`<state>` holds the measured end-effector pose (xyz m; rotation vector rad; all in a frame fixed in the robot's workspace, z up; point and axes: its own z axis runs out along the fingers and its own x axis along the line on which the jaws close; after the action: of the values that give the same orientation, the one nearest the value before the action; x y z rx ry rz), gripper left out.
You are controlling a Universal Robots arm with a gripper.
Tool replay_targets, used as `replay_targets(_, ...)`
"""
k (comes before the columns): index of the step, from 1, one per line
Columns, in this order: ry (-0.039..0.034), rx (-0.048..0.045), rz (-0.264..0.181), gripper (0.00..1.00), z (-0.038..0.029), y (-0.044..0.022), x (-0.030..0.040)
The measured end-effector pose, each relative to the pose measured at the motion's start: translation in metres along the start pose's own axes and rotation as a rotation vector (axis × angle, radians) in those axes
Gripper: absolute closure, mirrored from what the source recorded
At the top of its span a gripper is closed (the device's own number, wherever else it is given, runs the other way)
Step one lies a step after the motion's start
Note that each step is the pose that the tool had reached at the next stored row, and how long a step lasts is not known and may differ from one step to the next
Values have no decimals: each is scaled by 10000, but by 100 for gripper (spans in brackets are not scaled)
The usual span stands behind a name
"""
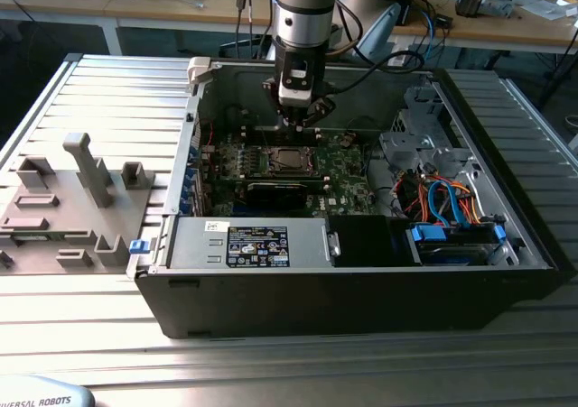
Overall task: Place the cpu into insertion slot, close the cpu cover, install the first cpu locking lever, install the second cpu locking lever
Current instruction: 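Install the first cpu locking lever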
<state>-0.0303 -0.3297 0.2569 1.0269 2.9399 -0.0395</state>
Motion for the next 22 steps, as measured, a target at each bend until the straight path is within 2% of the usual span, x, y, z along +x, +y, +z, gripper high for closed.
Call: replay_targets(22,-4,-9,-260,89,0,0,0)
